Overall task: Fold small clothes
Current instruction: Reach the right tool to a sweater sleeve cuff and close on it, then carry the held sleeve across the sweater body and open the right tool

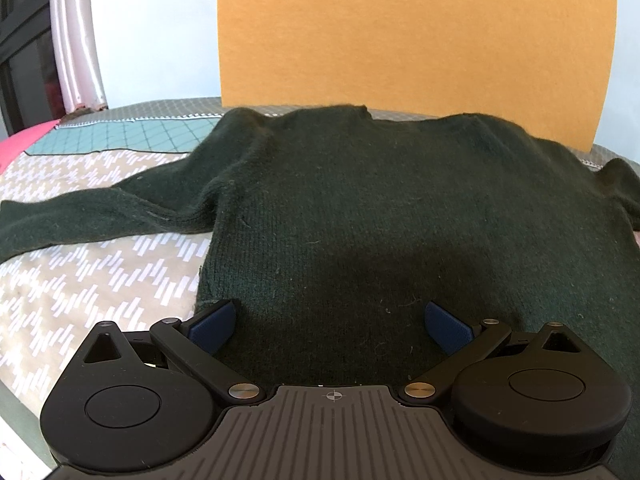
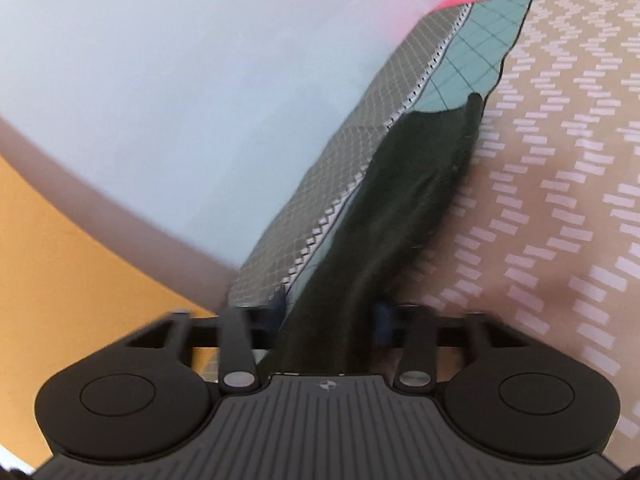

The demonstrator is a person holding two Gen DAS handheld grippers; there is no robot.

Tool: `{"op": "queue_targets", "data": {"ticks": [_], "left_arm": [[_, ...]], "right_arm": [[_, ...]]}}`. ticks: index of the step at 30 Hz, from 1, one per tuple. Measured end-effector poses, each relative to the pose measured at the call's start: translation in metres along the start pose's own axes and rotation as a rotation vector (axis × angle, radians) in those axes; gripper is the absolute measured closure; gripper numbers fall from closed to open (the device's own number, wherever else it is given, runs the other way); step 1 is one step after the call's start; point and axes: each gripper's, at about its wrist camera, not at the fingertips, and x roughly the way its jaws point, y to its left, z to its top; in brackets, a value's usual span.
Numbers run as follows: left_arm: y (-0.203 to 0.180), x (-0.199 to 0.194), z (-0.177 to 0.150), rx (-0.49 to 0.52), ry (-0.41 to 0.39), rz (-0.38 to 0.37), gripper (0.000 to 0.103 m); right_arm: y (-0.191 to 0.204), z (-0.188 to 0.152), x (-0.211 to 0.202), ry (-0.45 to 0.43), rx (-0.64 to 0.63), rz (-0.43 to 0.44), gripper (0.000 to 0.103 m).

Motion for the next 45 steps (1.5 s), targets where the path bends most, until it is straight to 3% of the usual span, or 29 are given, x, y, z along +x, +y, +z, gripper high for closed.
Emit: {"op": "queue_targets", "data": {"ticks": [1, 3, 7, 11, 15, 19, 20, 22, 24, 28, 31, 34, 37, 41, 43, 45], "left_arm": [[0.000, 0.000, 0.000, 0.000, 0.000, -0.001, 0.000], [0.000, 0.000, 0.000, -0.001, 0.000, -0.001, 0.000], [0.000, 0.000, 0.000, 0.000, 0.000, -0.001, 0.000], [0.000, 0.001, 0.001, -0.003, -0.001, 0.000, 0.000], [0.000, 0.002, 0.003, 0.003, 0.008, 0.001, 0.000], [0.001, 0.002, 0.009, 0.002, 0.031, -0.003, 0.000], [0.002, 0.002, 0.010, -0.007, 0.037, -0.009, 0.000], [0.008, -0.002, 0.014, -0.034, 0.046, -0.029, 0.000], [0.014, -0.007, 0.018, -0.060, 0.041, -0.041, 0.000], [0.028, -0.022, 0.026, -0.077, 0.000, -0.010, 0.000], [0.037, -0.033, 0.030, -0.086, -0.039, 0.019, 0.000], [0.045, -0.041, 0.033, -0.092, -0.069, 0.039, 0.000], [0.053, -0.046, 0.032, -0.100, -0.080, 0.043, 0.000], [0.064, -0.047, 0.029, -0.118, -0.082, 0.050, 0.000], [0.071, -0.048, 0.027, -0.124, -0.075, 0.055, 0.000], [0.078, -0.051, 0.024, -0.127, -0.071, 0.063, 0.000]], "right_arm": [[-0.003, 0.003, 0.006, 0.031, 0.001, -0.021, 0.093], [-0.003, 0.005, 0.003, 0.018, -0.017, -0.018, 0.094], [-0.002, 0.010, -0.028, -0.120, -0.040, -0.034, 0.094], [-0.011, 0.013, -0.027, -0.068, 0.003, -0.031, 0.093], [-0.032, 0.011, -0.024, -0.039, 0.115, 0.032, 0.082], [-0.027, 0.023, -0.018, -0.007, 0.118, 0.018, 0.080], [-0.024, 0.024, -0.018, -0.003, 0.117, 0.007, 0.080], [-0.016, 0.024, -0.022, 0.001, 0.094, -0.024, 0.093], [-0.010, 0.021, -0.020, -0.039, 0.033, -0.055, 0.093], [0.036, 0.007, -0.050, -0.167, -0.185, -0.082, 0.093], [0.094, -0.027, -0.081, -0.292, -0.486, -0.081, 0.093], [0.156, -0.093, -0.111, -0.424, -0.857, -0.005, 0.093], [0.198, -0.175, -0.132, -0.484, -1.160, 0.119, 0.093], [0.217, -0.300, -0.138, -0.403, -1.503, 0.291, 0.093], [0.211, -0.358, -0.125, -0.272, -1.685, 0.315, 0.092], [0.199, -0.405, -0.110, -0.122, -1.888, 0.275, 0.092]]}}
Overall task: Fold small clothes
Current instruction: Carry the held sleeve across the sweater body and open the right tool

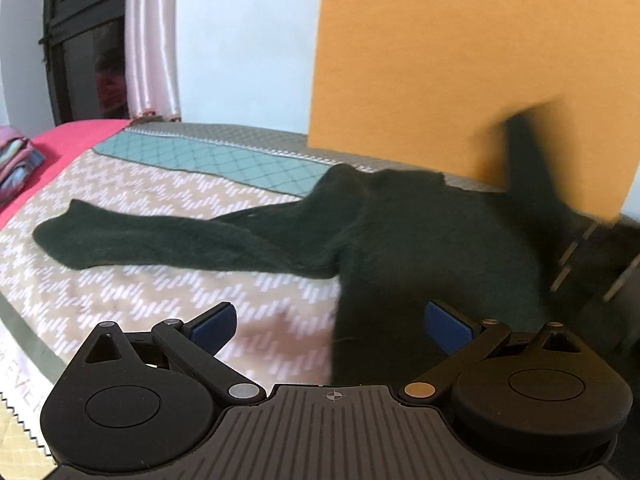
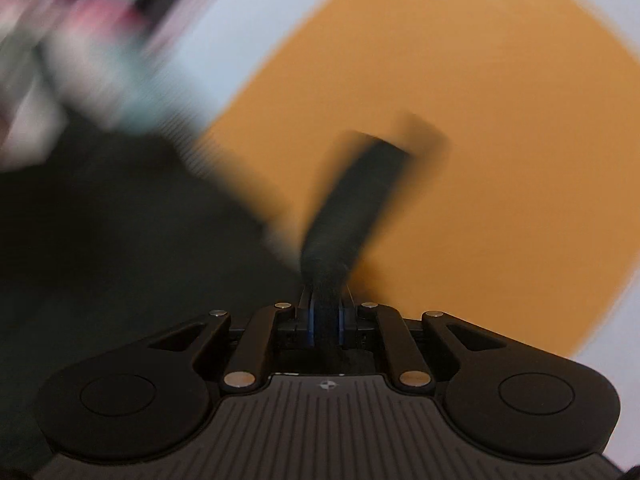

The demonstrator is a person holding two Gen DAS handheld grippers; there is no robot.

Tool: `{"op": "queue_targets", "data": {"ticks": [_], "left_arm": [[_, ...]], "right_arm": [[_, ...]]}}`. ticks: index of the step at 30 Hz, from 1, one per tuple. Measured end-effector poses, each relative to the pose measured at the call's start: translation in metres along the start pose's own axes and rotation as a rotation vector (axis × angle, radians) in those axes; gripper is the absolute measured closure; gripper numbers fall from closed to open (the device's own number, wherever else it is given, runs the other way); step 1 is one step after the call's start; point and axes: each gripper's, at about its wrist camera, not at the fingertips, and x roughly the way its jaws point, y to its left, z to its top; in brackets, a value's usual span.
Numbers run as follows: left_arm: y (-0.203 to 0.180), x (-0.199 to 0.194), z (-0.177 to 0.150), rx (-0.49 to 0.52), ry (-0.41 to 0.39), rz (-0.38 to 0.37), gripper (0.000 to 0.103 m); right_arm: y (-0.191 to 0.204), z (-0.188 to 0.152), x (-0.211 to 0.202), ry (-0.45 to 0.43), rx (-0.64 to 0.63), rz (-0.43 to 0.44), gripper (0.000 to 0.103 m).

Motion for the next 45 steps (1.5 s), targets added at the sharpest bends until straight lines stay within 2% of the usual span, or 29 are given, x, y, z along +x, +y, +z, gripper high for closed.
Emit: {"op": "queue_targets", "data": {"ticks": [1, 2, 3, 4, 6, 9, 11, 12, 17, 18, 21, 23, 24, 25, 26, 30, 31, 33, 35, 37, 38, 42, 45], "left_arm": [[0.004, -0.002, -0.002, -0.001, -0.002, 0.004, 0.000], [0.009, -0.003, -0.003, -0.002, -0.005, 0.008, 0.000], [0.014, -0.003, -0.003, -0.004, -0.007, 0.014, 0.000], [0.017, -0.002, -0.003, -0.007, -0.007, 0.017, 0.000], [0.022, 0.000, -0.003, -0.022, -0.004, 0.016, 0.000], [0.025, 0.003, -0.002, -0.045, 0.007, 0.007, 0.000], [0.027, 0.003, -0.002, -0.042, 0.006, 0.001, 0.000], [0.027, 0.003, -0.002, -0.038, 0.005, 0.005, 0.000], [0.031, 0.001, 0.001, -0.029, -0.012, 0.025, 0.000], [0.032, 0.001, 0.004, -0.029, -0.014, 0.027, 0.000], [0.029, 0.005, 0.013, -0.019, -0.018, 0.029, 0.000], [0.022, 0.008, 0.021, 0.005, -0.028, 0.019, 0.000], [0.017, 0.011, 0.026, 0.020, -0.035, 0.016, 0.000], [0.010, 0.014, 0.031, 0.037, -0.037, 0.012, 0.000], [0.004, 0.018, 0.035, 0.053, -0.037, 0.005, 0.000], [-0.029, 0.043, 0.048, 0.104, -0.031, -0.043, 0.000], [-0.037, 0.051, 0.049, 0.112, -0.022, -0.052, 0.000], [-0.054, 0.072, 0.049, 0.142, 0.015, -0.066, 0.000], [-0.068, 0.099, 0.046, 0.169, 0.073, -0.044, 0.000], [-0.076, 0.121, 0.041, 0.217, 0.113, -0.004, 0.000], [-0.075, 0.125, 0.040, 0.224, 0.104, 0.002, 0.000], [-0.054, 0.115, 0.046, 0.160, 0.123, -0.021, 0.000], [-0.036, 0.090, 0.043, 0.150, 0.084, -0.016, 0.000]], "right_arm": [[0.016, -0.002, 0.004, 0.032, -0.064, 0.004, 0.092], [0.030, 0.000, -0.001, 0.027, -0.119, -0.029, 0.091], [0.037, 0.003, -0.007, 0.007, -0.149, -0.063, 0.084], [0.038, 0.007, -0.011, -0.005, -0.162, -0.078, 0.069], [0.035, 0.014, -0.016, -0.020, -0.157, -0.083, 0.055], [0.027, 0.011, -0.004, -0.003, -0.152, -0.048, 0.058], [0.026, 0.019, 0.012, 0.010, -0.158, -0.016, 0.091], [0.025, 0.026, 0.015, 0.012, -0.142, -0.011, 0.094], [0.004, 0.060, 0.015, -0.023, 0.154, -0.009, 0.094], [0.005, 0.062, 0.015, -0.013, 0.193, -0.001, 0.090], [0.033, 0.056, 0.012, 0.045, 0.042, 0.111, 0.082], [0.035, 0.048, -0.001, 0.029, 0.030, 0.116, 0.080], [0.029, 0.044, -0.007, 0.021, 0.049, 0.120, 0.071], [0.019, 0.040, -0.013, 0.015, 0.079, 0.125, 0.058], [0.009, 0.036, -0.018, 0.006, 0.113, 0.125, 0.052], [-0.045, 0.008, -0.042, 0.027, 0.297, 0.094, 0.043], [-0.055, 0.000, -0.043, 0.055, 0.337, 0.079, 0.036], [-0.067, -0.015, -0.035, 0.145, 0.376, 0.062, 0.030], [-0.073, -0.032, -0.027, 0.246, 0.393, 0.048, 0.031], [-0.087, -0.050, -0.026, 0.276, 0.449, 0.051, 0.031], [-0.098, -0.058, -0.028, 0.283, 0.509, 0.048, 0.031], [-0.143, -0.086, -0.042, 0.313, 0.762, 0.035, 0.031], [-0.151, -0.091, -0.061, 0.299, 0.830, 0.010, 0.026]]}}
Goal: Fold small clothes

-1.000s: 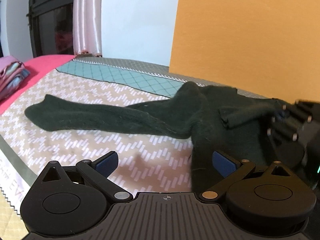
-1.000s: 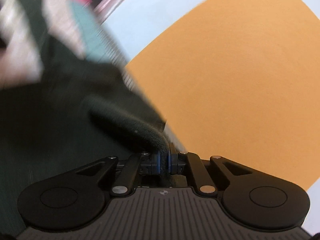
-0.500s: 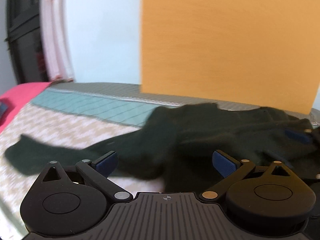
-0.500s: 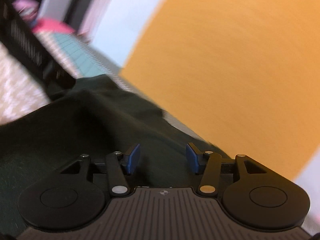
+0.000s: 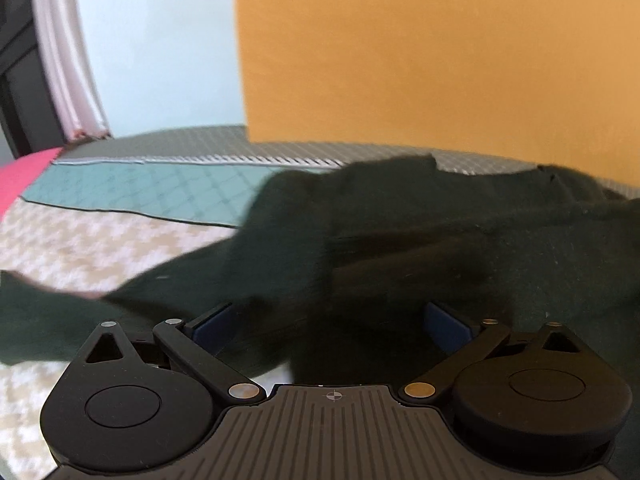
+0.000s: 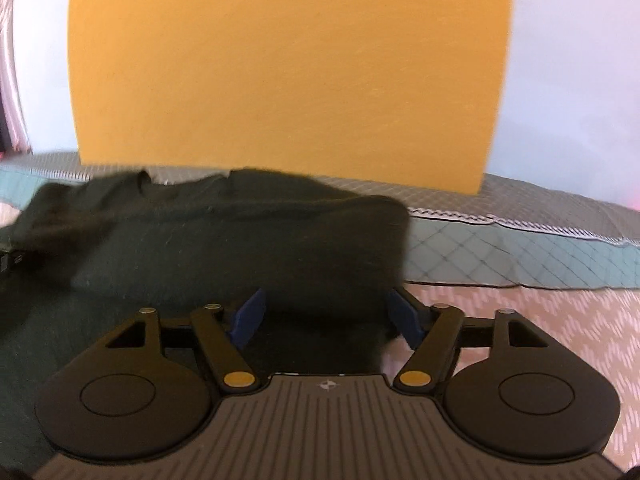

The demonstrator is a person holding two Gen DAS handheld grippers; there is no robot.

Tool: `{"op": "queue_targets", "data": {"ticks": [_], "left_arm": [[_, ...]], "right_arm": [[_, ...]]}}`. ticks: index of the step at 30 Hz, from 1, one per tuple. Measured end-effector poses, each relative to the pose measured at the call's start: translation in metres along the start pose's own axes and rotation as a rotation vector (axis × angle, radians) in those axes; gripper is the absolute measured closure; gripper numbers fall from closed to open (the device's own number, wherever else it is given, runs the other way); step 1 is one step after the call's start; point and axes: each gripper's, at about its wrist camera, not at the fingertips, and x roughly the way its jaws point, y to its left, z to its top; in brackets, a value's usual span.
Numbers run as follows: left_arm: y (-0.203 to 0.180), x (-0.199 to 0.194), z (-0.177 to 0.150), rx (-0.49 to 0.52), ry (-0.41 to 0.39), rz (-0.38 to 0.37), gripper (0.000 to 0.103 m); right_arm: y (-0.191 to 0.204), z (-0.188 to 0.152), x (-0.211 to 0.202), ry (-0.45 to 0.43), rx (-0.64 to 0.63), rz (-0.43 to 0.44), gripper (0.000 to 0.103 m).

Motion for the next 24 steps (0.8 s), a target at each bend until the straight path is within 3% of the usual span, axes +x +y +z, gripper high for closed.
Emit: {"op": "queue_targets", "data": {"ticks": [6, 9, 15, 20, 24], "left_arm": [[0.054, -0.042, -0.028, -0.108, -0.024, 0.028, 0.000], [0.087, -0.057, -0.040, -0.191, -0.023, 0.080, 0.000], [0.169, -0.072, -0.056, -0.496, -0.021, 0.131, 0.000], [0.222, -0.069, -0.059, -0.768, -0.014, 0.011, 0.000], [0.222, -0.068, -0.039, -0.758, -0.022, 0.052, 0.000]], "right_arm": [[0.019, 0.007, -0.004, -0.034, 0.013, 0.048, 0.023], [0.033, 0.012, -0.004, -0.049, -0.012, 0.056, 0.022], [0.049, 0.010, -0.020, -0.075, -0.017, 0.104, 0.021], [0.051, 0.006, -0.024, -0.074, 0.002, 0.118, 0.021], [0.061, 0.006, -0.025, -0.085, -0.012, 0.135, 0.021]]}}
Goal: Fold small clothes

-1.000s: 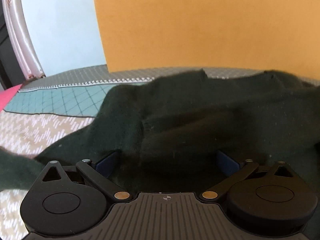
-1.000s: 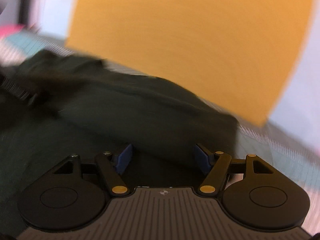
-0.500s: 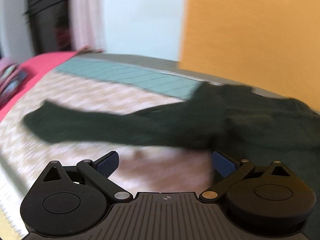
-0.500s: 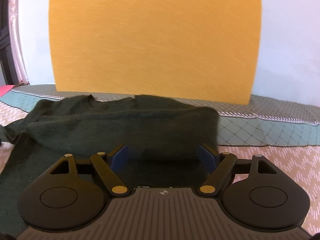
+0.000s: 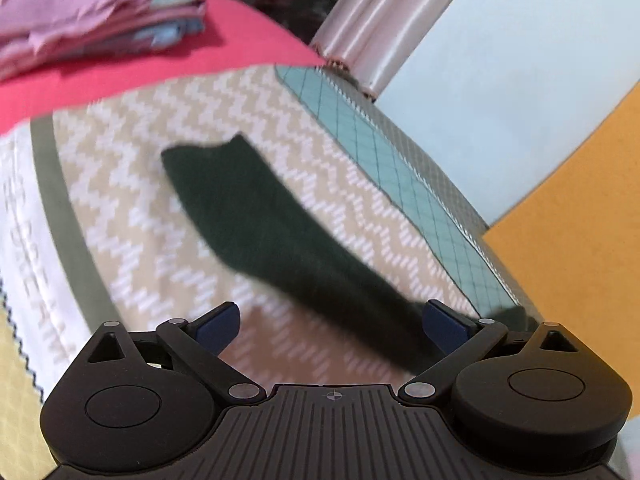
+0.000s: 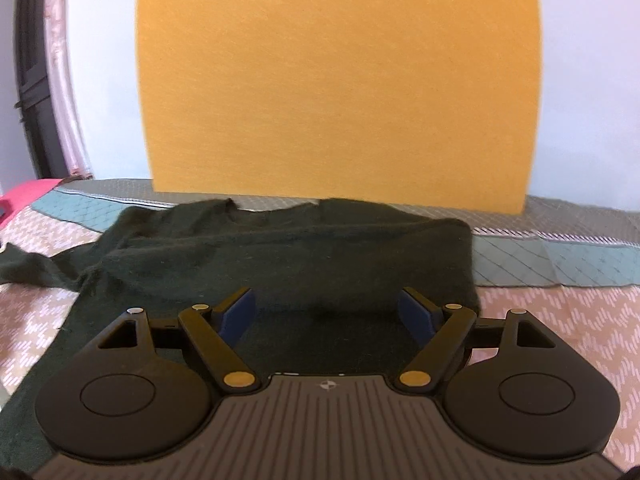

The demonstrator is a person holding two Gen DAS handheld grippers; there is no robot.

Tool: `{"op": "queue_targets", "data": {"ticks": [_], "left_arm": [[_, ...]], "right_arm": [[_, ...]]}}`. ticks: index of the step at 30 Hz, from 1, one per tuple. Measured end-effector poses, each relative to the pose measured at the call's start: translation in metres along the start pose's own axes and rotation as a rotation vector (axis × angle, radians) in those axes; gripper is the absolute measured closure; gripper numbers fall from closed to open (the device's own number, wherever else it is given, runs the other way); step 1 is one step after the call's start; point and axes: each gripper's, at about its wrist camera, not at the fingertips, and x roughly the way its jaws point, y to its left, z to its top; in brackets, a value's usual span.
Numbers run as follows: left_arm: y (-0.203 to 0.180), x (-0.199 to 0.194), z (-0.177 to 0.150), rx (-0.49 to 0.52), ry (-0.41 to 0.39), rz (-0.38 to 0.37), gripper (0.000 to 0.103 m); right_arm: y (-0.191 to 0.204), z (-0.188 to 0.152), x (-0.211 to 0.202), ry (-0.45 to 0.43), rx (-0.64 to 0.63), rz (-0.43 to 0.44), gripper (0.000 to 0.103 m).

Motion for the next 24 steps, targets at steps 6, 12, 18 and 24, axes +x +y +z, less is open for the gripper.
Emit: {"op": "queue_targets", "data": {"ticks": [6, 12, 18, 24], "left_arm": [[-0.049, 0.016, 0.010, 0.099, -0.017, 0.058, 0.000], [-0.079, 0.052, -0.009, 0.329, -0.033, 0.260, 0.000], [-0.014, 0.037, -0.036, 0.346, -0.011, 0.327, 0.000], [0.035, -0.012, -0.048, 0.270, -0.039, 0.409, 0.000]], "right_arm": [[0.042, -0.002, 0.002, -0.035, -0.167, 0.040, 0.021], [0.059, -0.010, 0.008, -0.042, -0.292, 0.038, 0.021], [0.057, -0.001, 0.025, -0.048, -0.304, 0.035, 0.020], [0.071, 0.014, 0.057, -0.040, -0.209, 0.073, 0.017]]}}
